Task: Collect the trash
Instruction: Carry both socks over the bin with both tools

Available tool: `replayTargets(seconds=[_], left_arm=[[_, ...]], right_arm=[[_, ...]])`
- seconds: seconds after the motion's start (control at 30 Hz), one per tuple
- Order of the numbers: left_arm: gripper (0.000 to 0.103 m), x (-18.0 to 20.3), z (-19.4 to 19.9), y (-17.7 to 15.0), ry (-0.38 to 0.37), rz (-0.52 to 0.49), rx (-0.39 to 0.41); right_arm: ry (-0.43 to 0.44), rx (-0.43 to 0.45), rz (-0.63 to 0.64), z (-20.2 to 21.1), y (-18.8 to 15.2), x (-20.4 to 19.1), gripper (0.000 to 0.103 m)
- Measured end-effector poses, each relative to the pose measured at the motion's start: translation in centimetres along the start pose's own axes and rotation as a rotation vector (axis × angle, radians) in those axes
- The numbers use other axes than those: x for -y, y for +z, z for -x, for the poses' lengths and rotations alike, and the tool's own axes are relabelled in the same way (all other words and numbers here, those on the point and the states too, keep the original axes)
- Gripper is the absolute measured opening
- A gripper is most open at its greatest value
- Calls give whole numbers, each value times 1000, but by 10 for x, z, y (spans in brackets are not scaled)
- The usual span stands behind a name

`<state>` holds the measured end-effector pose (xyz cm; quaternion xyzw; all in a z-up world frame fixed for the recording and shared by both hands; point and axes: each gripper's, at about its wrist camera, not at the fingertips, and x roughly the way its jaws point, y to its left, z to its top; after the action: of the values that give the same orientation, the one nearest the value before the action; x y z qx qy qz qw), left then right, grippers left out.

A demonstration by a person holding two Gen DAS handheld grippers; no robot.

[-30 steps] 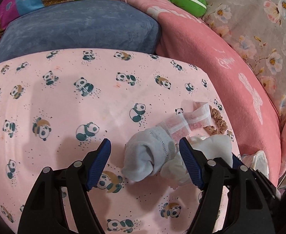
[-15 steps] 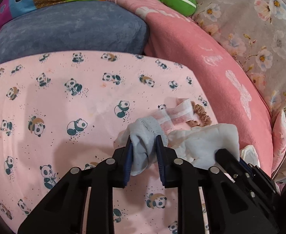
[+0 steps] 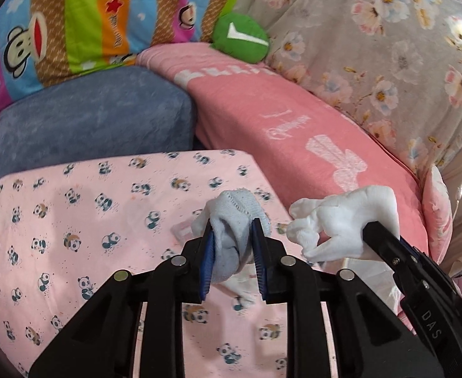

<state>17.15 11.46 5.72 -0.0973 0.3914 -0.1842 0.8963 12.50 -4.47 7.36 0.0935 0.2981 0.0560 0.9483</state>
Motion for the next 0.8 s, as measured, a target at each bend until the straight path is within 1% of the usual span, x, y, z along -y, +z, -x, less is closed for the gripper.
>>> replayTargets(seconds=[0.13, 0.4, 0.63, 0.8], left_arm=[[22, 29, 12, -1, -25, -53, 25], [22, 97, 24, -9, -79, -169, 50], [22, 150, 23, -21, -123, -254, 44], [22, 181, 21, -30, -145, -306, 36]], right_arm=[[-24, 62, -25, 39, 7, 21, 9], [-82, 137, -80, 95, 9, 68, 9], [-135, 176, -132, 133, 2, 113, 9], [-166, 194, -167, 151, -4, 141, 9]])
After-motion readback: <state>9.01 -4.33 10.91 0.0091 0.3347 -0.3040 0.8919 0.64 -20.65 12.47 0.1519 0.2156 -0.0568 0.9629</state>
